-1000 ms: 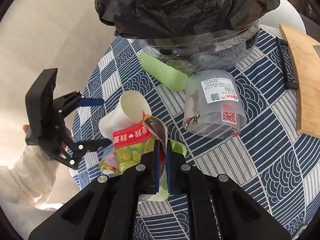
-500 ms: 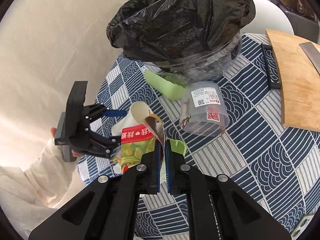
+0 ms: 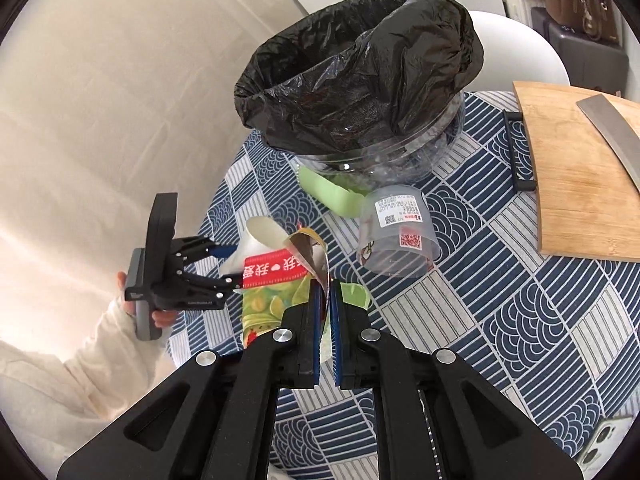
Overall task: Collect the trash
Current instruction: 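Grasp the red snack wrapper with the right tool while the left tool grasps the white paper cup, then lift the wrapper and paper cup over the bin and open both tools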
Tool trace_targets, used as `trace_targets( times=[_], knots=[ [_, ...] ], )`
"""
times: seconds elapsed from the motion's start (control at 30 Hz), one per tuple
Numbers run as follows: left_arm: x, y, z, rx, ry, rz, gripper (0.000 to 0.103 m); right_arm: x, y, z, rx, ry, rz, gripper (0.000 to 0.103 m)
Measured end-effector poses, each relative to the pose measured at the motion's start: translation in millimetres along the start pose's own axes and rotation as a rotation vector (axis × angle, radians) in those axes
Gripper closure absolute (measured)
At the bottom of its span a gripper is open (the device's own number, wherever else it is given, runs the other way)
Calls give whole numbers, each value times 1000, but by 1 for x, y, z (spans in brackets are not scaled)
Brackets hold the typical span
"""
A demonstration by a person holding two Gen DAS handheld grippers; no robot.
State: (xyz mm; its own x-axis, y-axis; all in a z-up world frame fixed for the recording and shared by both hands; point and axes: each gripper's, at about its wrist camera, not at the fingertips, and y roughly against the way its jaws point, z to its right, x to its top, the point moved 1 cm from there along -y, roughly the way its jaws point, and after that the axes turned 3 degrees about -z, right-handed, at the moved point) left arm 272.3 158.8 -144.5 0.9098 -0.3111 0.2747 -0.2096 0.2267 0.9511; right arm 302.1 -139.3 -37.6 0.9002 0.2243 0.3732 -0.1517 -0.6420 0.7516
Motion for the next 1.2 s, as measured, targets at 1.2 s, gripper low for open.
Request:
trace_targets(
  times=[1.2],
  knots=[
    [-75, 133, 27, 132, 163, 223, 43, -62, 89, -10, -48, 139, 169, 98]
  ],
)
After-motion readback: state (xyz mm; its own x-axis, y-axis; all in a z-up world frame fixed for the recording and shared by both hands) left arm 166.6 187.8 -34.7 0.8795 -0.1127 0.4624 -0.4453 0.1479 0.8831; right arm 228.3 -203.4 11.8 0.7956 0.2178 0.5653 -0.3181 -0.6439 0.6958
